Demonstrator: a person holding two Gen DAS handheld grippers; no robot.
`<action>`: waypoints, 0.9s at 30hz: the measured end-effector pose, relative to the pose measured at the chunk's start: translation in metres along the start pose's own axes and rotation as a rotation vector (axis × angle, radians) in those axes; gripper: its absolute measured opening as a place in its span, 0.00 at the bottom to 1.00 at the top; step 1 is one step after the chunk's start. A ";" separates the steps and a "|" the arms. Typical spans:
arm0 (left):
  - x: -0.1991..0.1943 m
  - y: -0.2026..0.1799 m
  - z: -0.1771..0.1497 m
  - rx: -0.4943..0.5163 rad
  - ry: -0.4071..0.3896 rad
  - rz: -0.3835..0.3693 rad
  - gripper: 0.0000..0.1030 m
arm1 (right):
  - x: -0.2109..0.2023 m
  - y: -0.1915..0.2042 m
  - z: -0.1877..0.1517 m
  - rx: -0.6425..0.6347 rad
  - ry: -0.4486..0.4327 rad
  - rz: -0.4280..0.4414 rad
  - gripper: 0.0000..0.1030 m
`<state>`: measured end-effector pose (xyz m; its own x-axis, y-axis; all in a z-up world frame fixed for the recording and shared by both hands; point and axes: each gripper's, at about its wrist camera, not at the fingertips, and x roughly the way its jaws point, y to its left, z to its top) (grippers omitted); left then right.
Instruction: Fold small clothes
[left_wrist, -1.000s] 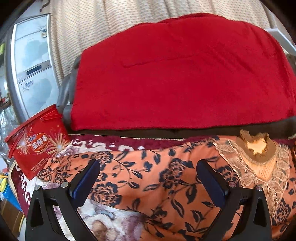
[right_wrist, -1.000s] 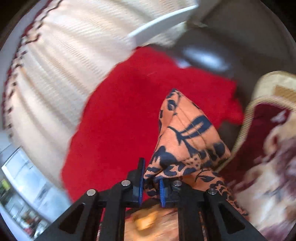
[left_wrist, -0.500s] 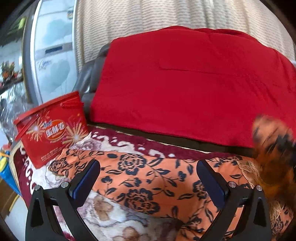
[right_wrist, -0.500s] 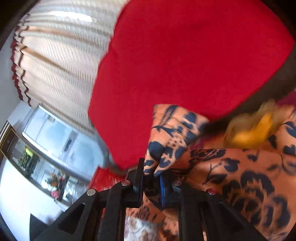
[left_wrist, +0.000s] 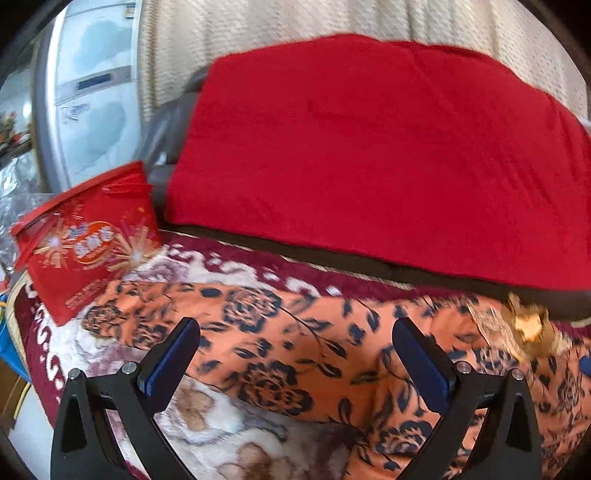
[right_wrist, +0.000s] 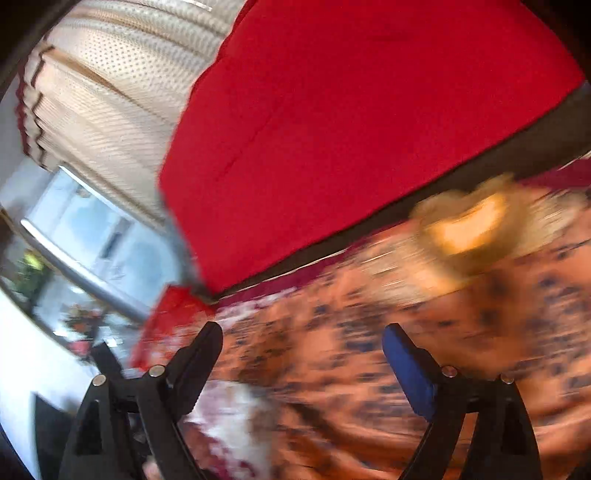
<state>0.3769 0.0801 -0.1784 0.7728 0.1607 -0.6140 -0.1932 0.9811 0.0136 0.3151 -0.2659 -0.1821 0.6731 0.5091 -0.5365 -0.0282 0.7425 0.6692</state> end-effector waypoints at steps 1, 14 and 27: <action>0.004 -0.006 -0.002 0.016 0.021 -0.014 1.00 | -0.009 -0.005 -0.002 -0.005 -0.013 -0.043 0.87; 0.077 -0.046 -0.036 0.147 0.323 0.044 1.00 | -0.022 -0.126 -0.002 0.158 0.077 -0.260 0.83; 0.060 0.137 -0.009 -0.363 0.258 0.261 1.00 | -0.042 -0.038 -0.026 -0.128 -0.052 -0.095 0.83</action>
<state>0.3918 0.2229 -0.2206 0.5055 0.3184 -0.8019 -0.5924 0.8038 -0.0542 0.2689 -0.3043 -0.1984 0.7144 0.4135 -0.5645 -0.0547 0.8373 0.5440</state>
